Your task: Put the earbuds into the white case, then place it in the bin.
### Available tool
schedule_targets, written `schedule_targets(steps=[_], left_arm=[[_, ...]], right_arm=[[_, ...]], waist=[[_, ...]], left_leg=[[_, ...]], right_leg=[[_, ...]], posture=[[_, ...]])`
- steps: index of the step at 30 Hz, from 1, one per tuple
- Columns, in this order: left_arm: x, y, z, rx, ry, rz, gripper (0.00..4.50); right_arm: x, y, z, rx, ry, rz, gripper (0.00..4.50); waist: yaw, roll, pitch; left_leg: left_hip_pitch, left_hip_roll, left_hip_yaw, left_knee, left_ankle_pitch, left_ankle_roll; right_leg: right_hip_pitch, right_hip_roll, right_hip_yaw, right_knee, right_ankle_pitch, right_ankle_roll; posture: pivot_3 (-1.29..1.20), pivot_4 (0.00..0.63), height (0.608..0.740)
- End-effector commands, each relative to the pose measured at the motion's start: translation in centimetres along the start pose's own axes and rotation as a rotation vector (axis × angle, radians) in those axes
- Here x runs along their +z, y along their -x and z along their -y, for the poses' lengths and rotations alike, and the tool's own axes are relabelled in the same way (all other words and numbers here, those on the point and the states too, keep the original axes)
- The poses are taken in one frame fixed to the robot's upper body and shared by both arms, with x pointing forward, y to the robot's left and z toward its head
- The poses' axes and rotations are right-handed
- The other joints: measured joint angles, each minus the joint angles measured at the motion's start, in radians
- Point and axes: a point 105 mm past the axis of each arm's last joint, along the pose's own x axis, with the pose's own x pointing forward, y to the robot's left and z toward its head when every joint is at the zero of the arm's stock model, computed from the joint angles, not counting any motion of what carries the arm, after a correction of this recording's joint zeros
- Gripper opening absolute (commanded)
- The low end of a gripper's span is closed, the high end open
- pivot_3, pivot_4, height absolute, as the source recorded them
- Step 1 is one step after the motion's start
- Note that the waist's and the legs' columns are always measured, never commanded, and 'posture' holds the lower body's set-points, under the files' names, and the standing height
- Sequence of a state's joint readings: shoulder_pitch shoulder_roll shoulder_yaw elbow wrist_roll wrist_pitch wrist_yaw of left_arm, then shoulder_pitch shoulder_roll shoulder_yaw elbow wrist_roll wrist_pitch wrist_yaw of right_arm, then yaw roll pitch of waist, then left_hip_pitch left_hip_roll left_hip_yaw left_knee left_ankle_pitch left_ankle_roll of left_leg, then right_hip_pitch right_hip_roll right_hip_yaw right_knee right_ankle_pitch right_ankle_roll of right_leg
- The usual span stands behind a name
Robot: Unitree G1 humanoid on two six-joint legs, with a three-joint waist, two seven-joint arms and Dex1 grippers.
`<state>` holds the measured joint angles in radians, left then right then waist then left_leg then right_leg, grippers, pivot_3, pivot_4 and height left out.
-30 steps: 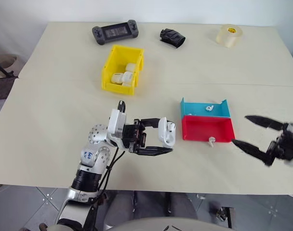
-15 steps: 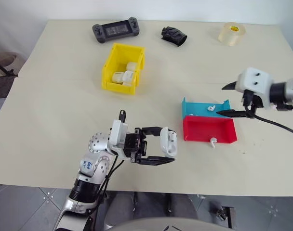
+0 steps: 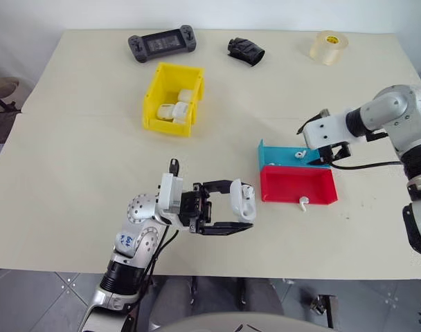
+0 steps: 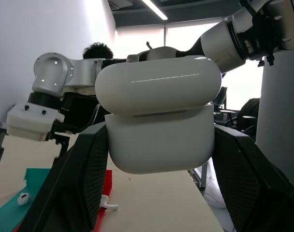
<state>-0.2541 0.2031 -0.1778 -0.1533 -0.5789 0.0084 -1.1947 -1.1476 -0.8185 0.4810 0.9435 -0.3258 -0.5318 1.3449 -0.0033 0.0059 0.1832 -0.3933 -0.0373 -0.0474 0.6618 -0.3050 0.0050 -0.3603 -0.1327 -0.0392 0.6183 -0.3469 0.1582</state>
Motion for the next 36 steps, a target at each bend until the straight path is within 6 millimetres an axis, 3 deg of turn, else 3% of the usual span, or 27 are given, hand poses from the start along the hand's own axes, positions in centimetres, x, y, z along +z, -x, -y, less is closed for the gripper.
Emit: schedule_targets(steps=[1,13,16,19,36], left_arm=[[0.6,-0.4,0.0,-0.012,-0.041,0.017,2.83],[0.7,0.0,-0.2,0.007,-0.058,0.012,2.83],[0.7,0.0,-0.1,0.009,-0.06,0.009,2.83],[0.7,0.2,-0.2,0.01,-0.062,0.006,2.83],[0.9,0.2,-0.5,0.016,-0.077,-0.002,2.83]], right_arm=[[0.0,0.3,0.2,0.017,0.045,-0.01,4.46],[-1.0,-0.1,-0.1,0.079,0.064,-0.091,4.46],[-1.1,-0.2,-0.1,0.087,0.062,-0.098,3.82],[-1.1,-0.4,-0.2,0.087,0.058,-0.095,2.85],[0.0,-1.7,-0.5,0.116,0.084,-0.046,2.85]], waist=[[0.0,0.0,0.0],[0.0,0.0,0.0],[-0.001,0.0,0.0],[-0.001,0.0,0.0],[-0.004,0.0,0.0]], left_leg=[[0.0,0.0,0.0,0.0,0.0,0.0],[0.001,0.0,0.0,0.001,0.0,0.0],[0.001,0.0,0.0,0.001,0.0,0.0],[0.002,0.0,0.0,0.001,0.0,0.0],[0.004,0.001,0.0,0.001,0.0,-0.001]], right_leg=[[0.0,0.0,0.0,0.0,0.0,0.0],[0.001,0.0,0.0,0.002,0.0,0.0],[0.001,0.0,0.0,0.002,0.0,0.0],[0.001,0.0,0.0,0.002,0.0,0.0],[0.002,0.001,0.0,0.003,0.0,0.0]], posture=[[0.0,0.15,0.74],[0.0,0.15,0.74],[0.0,0.15,0.74],[0.0,0.15,0.74],[0.0,0.15,0.74]])
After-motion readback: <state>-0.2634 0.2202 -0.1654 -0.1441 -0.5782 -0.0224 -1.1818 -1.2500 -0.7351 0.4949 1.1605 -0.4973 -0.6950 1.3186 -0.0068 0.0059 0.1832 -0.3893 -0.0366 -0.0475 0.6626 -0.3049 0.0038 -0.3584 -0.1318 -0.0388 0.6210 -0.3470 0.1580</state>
